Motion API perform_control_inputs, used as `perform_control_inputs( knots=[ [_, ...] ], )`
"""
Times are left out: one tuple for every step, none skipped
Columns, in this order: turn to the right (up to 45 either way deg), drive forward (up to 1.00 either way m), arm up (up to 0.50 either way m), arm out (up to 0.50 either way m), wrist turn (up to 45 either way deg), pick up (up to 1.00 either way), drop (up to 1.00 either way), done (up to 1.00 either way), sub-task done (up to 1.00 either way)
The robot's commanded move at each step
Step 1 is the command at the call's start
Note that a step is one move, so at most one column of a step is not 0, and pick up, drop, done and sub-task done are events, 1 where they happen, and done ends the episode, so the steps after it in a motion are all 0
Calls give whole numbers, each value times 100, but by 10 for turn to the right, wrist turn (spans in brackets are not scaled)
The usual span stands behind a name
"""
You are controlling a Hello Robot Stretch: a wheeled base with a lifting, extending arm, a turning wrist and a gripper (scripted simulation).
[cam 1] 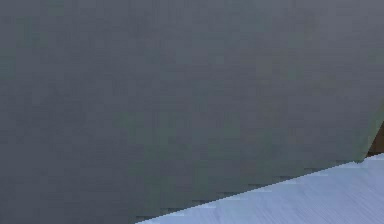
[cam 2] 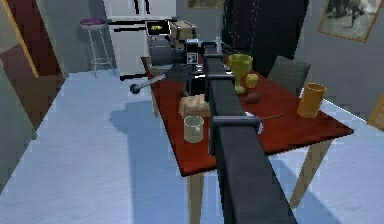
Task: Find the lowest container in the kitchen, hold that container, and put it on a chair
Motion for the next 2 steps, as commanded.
perform_control_inputs(
  knots=[
    [0, 0, 0, 0, 450, 0, 0, 0, 0],
    [0, 0, 0, 0, 150, 0, 0, 0, 0]
  ],
)
